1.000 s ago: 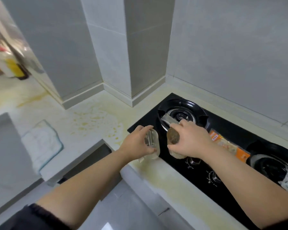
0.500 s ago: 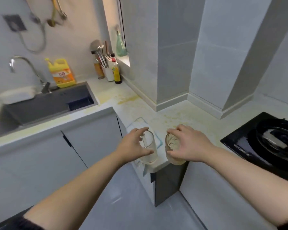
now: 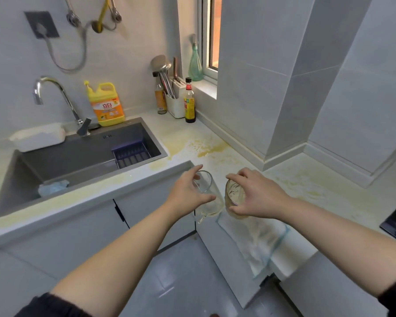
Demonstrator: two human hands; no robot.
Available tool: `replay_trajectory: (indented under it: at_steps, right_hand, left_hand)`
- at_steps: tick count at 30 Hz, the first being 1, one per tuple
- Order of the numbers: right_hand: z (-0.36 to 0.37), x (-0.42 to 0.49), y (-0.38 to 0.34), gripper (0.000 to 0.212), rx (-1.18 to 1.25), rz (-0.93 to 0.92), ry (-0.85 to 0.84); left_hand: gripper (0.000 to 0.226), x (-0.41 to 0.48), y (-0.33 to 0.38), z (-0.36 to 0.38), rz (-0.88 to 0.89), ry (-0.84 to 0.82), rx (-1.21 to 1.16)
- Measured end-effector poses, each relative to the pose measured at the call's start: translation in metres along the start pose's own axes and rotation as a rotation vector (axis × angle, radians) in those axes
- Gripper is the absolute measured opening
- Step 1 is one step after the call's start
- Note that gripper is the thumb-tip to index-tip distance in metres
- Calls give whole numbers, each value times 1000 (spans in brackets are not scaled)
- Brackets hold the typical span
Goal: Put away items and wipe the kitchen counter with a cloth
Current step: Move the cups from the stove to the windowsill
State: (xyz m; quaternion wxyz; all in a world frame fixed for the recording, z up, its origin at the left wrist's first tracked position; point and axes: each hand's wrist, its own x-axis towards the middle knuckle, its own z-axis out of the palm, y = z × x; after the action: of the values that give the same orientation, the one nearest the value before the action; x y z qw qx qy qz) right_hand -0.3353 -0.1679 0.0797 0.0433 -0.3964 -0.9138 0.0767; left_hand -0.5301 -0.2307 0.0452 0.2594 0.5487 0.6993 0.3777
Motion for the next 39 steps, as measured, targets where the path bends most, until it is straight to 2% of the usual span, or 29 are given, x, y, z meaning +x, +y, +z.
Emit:
replay_trajectory:
  at_steps: [4, 12, 20, 26, 30, 37, 39]
  right_hand:
    - [-1, 60, 17, 92, -5, 30, 37]
    - [-28, 188, 40, 87, 58, 86, 108]
    - [-59, 311, 50, 79, 121, 163, 271]
    - [-74, 421, 55, 82, 168, 222, 442]
    - [-89, 502, 56, 81, 209, 260, 528]
    - [-82, 600, 80, 82, 143, 433, 499]
    - [-77, 612, 88, 83, 130, 494, 466]
  left_hand:
    - [97, 61, -14, -7, -23, -21, -24]
    - [85, 202, -21, -71, 0, -39, 21]
    - [75, 347, -17, -129, 79, 125, 4]
    - [84, 498, -9, -177, 172, 199, -151]
    - [79, 598, -5, -194, 128, 223, -265]
    - [82, 723, -11, -167, 83, 60, -277]
    - [85, 743, -7, -158, 129, 21, -215]
